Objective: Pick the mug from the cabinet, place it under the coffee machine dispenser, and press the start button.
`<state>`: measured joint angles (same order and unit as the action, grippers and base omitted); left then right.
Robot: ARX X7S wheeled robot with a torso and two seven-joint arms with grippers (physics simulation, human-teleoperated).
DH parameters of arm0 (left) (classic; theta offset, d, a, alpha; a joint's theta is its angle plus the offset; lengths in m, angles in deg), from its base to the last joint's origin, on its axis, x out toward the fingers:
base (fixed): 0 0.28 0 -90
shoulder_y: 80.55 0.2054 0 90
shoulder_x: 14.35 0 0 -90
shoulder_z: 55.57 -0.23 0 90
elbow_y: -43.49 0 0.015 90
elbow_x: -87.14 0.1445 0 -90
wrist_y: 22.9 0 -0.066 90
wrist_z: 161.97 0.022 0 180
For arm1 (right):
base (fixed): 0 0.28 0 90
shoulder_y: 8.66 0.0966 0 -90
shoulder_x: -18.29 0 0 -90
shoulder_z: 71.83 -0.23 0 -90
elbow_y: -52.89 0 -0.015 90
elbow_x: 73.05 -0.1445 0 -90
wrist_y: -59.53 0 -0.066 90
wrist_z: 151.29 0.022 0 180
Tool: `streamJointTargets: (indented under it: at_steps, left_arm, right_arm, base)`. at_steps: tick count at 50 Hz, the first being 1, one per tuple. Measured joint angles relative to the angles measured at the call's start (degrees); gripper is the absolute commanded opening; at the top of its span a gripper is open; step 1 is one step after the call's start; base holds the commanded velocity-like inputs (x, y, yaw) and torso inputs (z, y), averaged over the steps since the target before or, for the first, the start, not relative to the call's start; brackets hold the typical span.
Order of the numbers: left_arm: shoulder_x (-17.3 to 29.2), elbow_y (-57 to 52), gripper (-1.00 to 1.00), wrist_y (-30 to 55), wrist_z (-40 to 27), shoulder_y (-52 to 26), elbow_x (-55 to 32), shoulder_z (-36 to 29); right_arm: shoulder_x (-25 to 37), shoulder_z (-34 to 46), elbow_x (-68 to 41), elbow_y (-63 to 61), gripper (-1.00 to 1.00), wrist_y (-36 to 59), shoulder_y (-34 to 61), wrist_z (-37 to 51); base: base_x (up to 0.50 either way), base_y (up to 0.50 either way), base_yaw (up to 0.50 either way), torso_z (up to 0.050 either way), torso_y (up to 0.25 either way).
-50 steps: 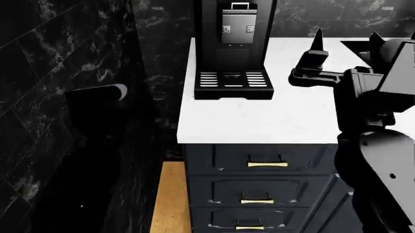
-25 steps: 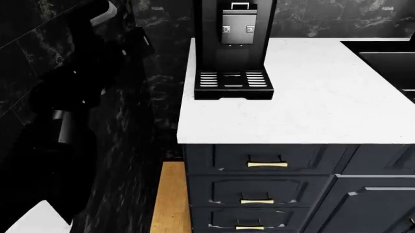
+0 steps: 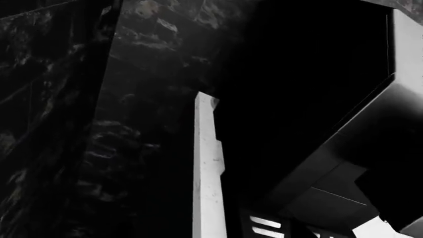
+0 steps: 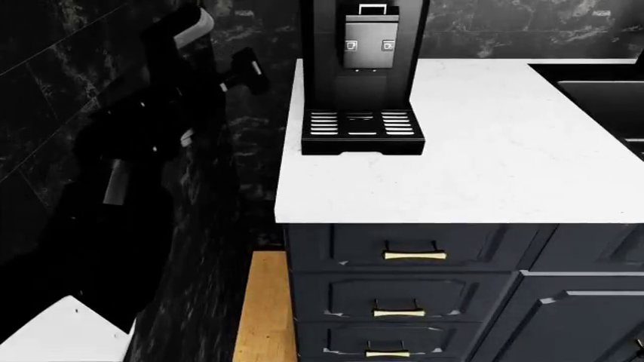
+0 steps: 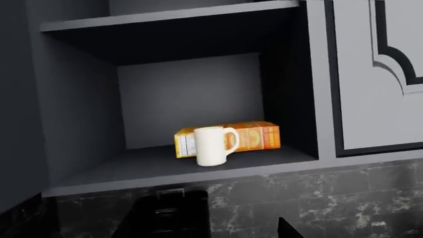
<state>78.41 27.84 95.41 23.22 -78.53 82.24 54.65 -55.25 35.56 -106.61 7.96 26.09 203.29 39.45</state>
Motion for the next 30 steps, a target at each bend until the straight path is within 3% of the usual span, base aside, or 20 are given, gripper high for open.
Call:
streamJointTargets:
  at_steps: [23, 30]
  left_arm:
    - [-0.39, 0.55, 1.0, 0.65, 1.18, -0.46, 3.41, 2.59]
    - [-0.48, 0.6, 1.0, 0.88, 1.52, -0.43, 3.79, 2.73]
  right_arm:
    - [0.11, 3.01, 1.84, -3.52, 1.0, -3.85, 1.6, -2.42]
    - [0.18, 3.04, 1.93, -4.23, 1.0, -4.54, 1.77, -2.59]
  base:
    - [0.0, 0.0, 0.0, 0.0, 0.0]
    - [0.41, 0.0, 0.0, 0.0, 0.0]
